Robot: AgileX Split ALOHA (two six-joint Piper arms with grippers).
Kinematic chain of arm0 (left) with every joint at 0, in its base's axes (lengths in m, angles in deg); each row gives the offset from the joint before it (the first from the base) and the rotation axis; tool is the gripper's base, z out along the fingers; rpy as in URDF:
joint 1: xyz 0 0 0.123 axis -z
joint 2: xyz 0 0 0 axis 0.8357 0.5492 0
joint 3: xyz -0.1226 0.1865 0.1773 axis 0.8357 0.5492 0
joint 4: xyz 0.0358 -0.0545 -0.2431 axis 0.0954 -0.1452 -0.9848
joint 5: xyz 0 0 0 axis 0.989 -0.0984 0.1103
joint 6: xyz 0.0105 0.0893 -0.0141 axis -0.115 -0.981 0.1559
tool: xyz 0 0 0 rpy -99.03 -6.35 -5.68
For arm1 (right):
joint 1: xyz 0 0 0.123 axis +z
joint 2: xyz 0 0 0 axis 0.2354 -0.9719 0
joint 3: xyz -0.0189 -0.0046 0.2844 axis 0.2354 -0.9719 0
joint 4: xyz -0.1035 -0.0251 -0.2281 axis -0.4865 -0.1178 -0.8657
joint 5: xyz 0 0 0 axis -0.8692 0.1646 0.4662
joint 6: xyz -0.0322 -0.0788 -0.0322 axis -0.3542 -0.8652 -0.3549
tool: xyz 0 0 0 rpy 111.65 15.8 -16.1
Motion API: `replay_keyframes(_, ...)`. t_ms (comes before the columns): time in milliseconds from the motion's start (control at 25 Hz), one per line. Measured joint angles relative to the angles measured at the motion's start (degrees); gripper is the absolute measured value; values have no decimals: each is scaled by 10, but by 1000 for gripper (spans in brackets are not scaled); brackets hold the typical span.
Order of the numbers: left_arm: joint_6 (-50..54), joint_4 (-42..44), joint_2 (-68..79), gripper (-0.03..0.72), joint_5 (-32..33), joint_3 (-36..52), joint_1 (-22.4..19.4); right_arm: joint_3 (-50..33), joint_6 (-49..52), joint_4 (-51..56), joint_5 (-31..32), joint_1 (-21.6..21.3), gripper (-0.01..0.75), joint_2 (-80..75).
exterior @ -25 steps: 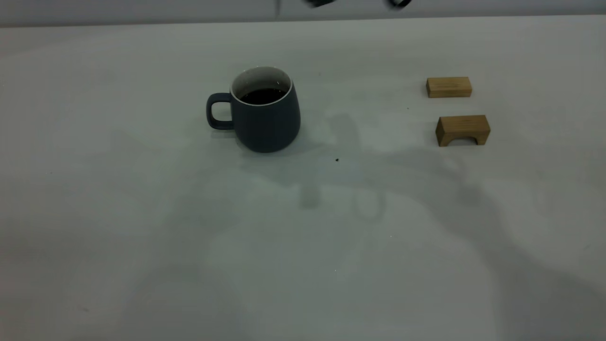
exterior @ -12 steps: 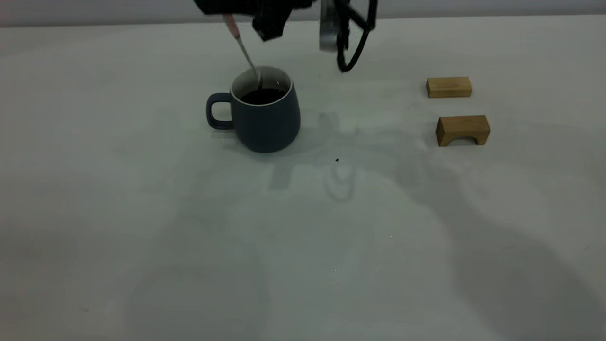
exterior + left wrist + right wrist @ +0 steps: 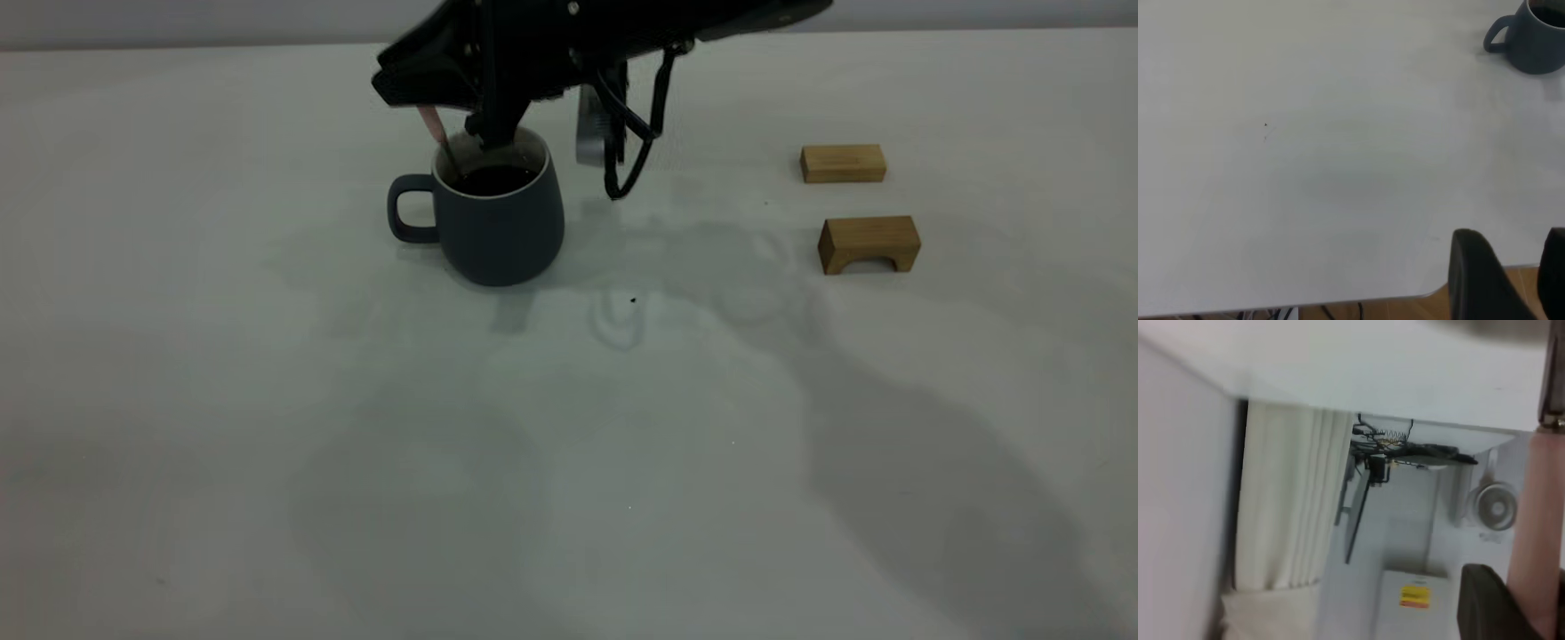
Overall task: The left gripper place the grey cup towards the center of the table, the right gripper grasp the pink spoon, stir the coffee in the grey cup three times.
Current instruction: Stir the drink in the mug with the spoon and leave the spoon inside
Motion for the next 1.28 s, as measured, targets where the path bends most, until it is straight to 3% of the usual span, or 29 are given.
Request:
replay_keyframes(160, 0, 0, 0, 299, 0, 0, 0, 4, 7, -46, 11, -25, 137, 0)
replay_keyframes(400, 0, 1, 0, 299, 0, 0, 0, 4, 181, -99, 18, -39, 137, 0)
replay_keyframes(480, 0, 1, 0, 299, 0, 0, 0, 4, 189, -99, 21, -33, 137, 0)
replay_keyframes(760, 0, 1, 0, 299, 0, 0, 0, 4, -65, -61, 26, -27, 137, 0)
replay_keyframes(840, 0, 1, 0, 299, 0, 0, 0, 4, -76, -76, 41, -38, 137, 0)
replay_keyframes(1120, 0, 1, 0, 299, 0, 0, 0, 4, 131, -114, 75, -60, 137, 0)
replay_keyframes(1280, 0, 1, 0, 299, 0, 0, 0, 4, 128, -103, 65, -33, 137, 0)
